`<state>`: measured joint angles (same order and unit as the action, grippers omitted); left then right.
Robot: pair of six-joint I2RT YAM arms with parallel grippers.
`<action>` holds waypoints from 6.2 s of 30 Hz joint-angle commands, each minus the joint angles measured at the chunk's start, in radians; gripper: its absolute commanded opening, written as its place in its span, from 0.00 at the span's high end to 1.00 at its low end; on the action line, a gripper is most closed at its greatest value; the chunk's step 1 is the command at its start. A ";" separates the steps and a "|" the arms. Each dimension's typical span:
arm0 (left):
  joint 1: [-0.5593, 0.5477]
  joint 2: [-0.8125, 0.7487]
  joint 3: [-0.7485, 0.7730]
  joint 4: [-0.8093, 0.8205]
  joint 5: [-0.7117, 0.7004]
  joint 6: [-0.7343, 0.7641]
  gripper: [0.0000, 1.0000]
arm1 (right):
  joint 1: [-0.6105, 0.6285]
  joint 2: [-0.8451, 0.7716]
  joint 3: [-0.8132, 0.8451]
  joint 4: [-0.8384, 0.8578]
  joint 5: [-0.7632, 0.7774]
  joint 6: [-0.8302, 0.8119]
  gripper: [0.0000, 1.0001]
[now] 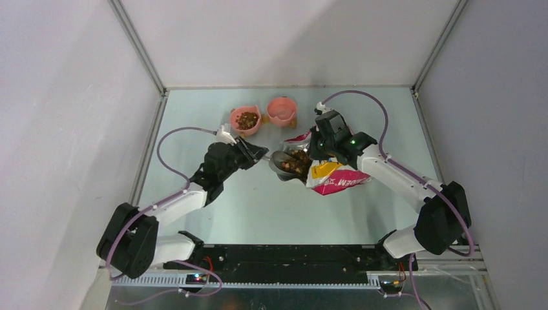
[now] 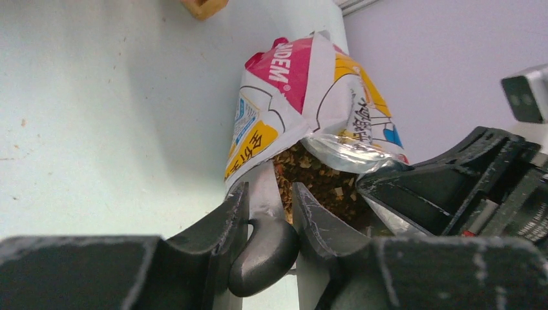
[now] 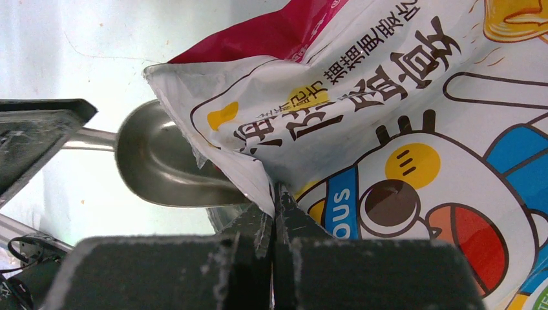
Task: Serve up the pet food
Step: Collect the pet food from the pet food bag, then pour the pet food into the pet food bowl, then collect the pet food from the pet food bag.
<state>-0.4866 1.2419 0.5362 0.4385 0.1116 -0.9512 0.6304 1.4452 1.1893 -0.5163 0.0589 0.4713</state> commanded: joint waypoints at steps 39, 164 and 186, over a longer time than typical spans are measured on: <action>-0.035 -0.192 -0.096 0.389 0.079 0.399 1.00 | -0.060 -0.040 0.120 -0.041 -0.037 0.024 1.00; 0.194 0.390 1.237 -0.809 0.048 0.617 1.00 | -0.274 0.044 0.173 -0.045 -0.176 0.025 1.00; 0.187 0.000 0.430 -0.234 0.603 0.205 1.00 | -0.133 0.057 0.224 -0.097 -0.063 0.026 1.00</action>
<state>-0.2520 1.2572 0.9733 -0.0196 0.6956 -0.6727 0.4877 1.5024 1.3544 -0.6334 -0.0513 0.4957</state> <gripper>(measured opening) 0.315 0.009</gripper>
